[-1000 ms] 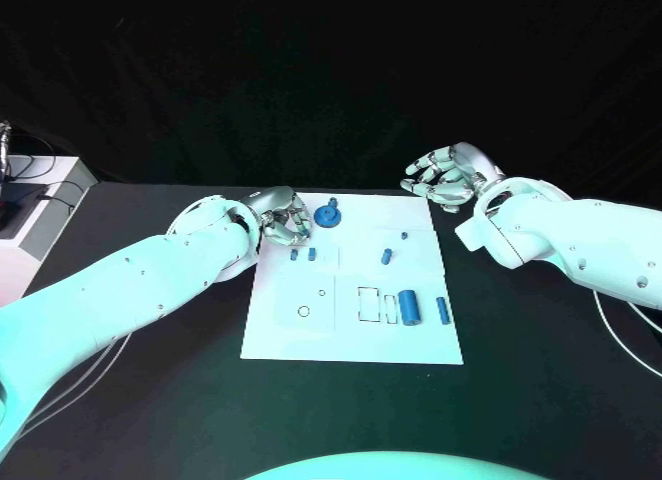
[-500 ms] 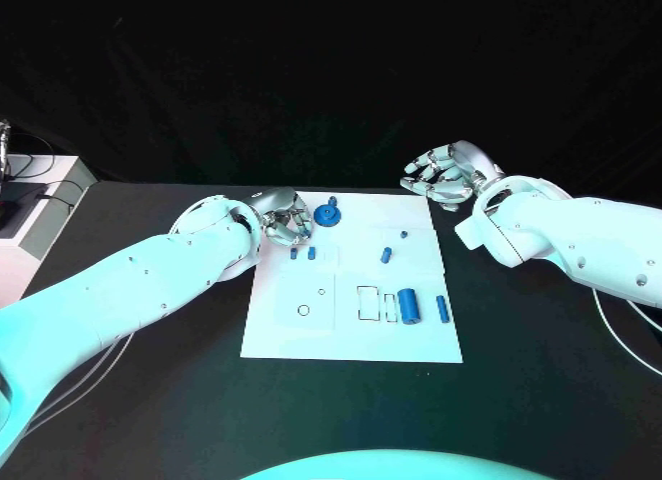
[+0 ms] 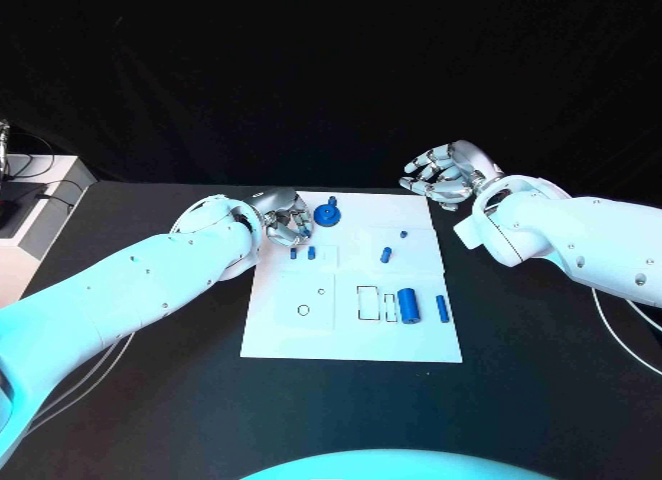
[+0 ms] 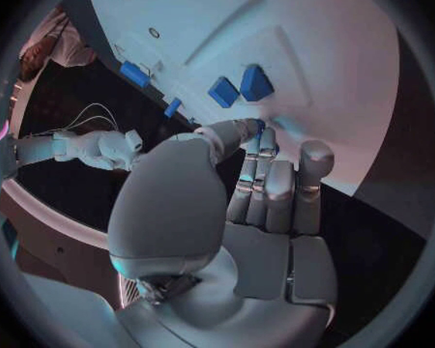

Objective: Assemble the parts on the task board

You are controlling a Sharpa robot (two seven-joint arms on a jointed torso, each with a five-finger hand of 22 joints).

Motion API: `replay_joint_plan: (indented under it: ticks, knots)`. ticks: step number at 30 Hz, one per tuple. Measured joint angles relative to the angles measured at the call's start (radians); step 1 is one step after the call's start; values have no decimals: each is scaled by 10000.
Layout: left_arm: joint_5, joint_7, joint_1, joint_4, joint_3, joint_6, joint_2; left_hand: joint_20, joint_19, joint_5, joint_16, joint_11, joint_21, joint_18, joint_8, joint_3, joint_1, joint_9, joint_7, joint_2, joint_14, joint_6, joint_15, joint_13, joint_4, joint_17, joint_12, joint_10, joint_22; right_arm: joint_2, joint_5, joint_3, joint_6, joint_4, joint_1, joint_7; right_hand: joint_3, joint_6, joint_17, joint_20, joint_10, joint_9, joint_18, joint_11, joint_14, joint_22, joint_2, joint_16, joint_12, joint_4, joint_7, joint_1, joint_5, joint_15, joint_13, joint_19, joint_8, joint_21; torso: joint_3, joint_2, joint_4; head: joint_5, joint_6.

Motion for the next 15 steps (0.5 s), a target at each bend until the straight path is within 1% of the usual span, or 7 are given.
replay_joint_plan:
  ticks: [9,11,12,15]
  knots:
    - [-151,-152,21,25,0,135,12,0,0,0,0,-3,0,0,-57,0,0,-1,-3,0,0,-7,0,14,0,-97,-49,2,-34,-5,0,0,0,-5,0,0,0,-1,1,0,1,-1,0,1,0,0,0,0,0,0,-1,0,0,0,0,0,0,0,-4,-1,-1,-1,-12]
    - [-179,-155,21,34,0,134,7,36,-37,0,0,-25,-39,0,-57,-28,0,-2,-14,0,-29,-19,-13,12,-27,-117,-50,52,-50,-7,0,0,0,-7,0,0,0,-1,1,0,1,-1,-1,1,0,0,0,0,0,0,-1,0,0,0,0,0,0,0,-5,-2,-1,-1,-16]
    - [-194,-155,21,36,-2,128,4,13,-60,0,0,-19,-39,0,-57,-56,0,-2,-4,0,-87,-28,-12,21,-58,-149,-51,91,-56,-8,0,0,0,-8,0,0,0,-1,1,0,1,-1,0,1,0,0,0,0,0,0,-1,0,0,0,0,0,0,0,-6,-2,-1,-1,-18]
    - [-226,-141,11,45,-14,103,-2,-2,-75,0,0,-17,-39,1,-230,-72,-66,-37,-23,-66,-93,-156,-18,49,-129,-184,-165,88,-79,-8,0,0,-1,-9,0,0,0,-1,1,0,2,-1,-1,2,0,0,0,0,0,0,-1,0,0,0,0,0,0,0,-6,-6,4,-9,-20]
